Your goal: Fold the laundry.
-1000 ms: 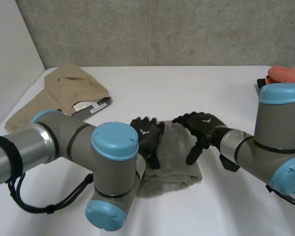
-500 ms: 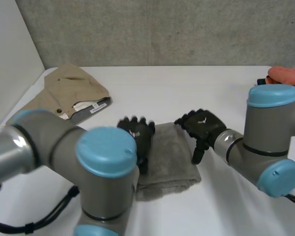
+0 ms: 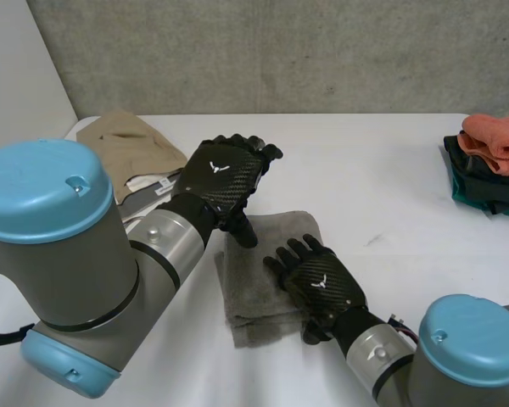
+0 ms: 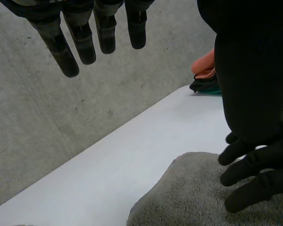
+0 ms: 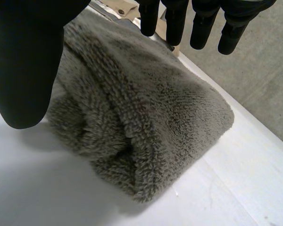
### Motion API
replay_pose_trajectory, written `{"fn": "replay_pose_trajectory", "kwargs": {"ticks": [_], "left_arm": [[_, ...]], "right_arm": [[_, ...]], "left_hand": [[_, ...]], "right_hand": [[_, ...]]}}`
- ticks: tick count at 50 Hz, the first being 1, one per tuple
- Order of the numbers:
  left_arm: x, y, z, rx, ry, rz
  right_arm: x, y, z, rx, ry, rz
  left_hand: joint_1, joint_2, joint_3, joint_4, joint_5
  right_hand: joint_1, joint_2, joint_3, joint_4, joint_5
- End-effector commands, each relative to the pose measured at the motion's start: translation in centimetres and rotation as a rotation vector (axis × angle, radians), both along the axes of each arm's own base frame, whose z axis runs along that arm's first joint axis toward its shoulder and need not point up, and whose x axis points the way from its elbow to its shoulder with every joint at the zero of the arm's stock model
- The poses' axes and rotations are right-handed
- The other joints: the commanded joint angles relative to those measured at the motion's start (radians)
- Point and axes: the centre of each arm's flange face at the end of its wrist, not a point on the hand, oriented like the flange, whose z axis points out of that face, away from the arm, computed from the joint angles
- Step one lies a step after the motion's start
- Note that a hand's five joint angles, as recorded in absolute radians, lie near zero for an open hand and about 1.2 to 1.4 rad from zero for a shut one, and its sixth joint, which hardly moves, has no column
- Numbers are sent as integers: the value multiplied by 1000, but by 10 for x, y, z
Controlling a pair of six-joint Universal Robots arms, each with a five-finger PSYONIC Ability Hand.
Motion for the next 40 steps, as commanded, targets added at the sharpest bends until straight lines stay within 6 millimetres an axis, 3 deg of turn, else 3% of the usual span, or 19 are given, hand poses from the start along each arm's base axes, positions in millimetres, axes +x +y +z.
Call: {"fn": "replay_pose_trajectory", "kwargs": {"ticks": [1, 6, 18, 23, 34, 38, 40], "left_arm": [[-1, -1, -4, 7, -7, 5], [0, 0, -5, 11, -10, 5], [0, 1, -9, 1, -2, 2], [0, 2, -10, 1, -2, 0], [0, 3, -9, 0, -1, -1], [0, 3, -9, 0, -1, -1], [0, 3, -9, 0, -1, -1]], "right_arm": [[11, -19, -11, -40, -8, 7], [15, -26, -19, -61, 14, 11], [25, -41, -18, -97, 5, 14], [30, -48, -18, -110, -6, 13], [38, -59, -19, -119, -13, 12], [40, -64, -20, -127, -16, 8], [42, -66, -18, -138, -24, 10]], "left_hand": [[19, 11, 7, 7, 14], [19, 11, 7, 7, 14], [19, 11, 7, 7, 14], [19, 11, 7, 7, 14], [19, 11, 7, 7, 14], [19, 11, 7, 7, 14], [19, 11, 7, 7, 14]], "right_hand": [[75, 82, 84, 84, 76], [146, 153, 155, 155, 147], [243, 250, 252, 252, 244], [390, 396, 398, 398, 390], [308, 314, 316, 316, 308], [439, 446, 448, 448, 440], [817, 824, 826, 826, 818]]}}
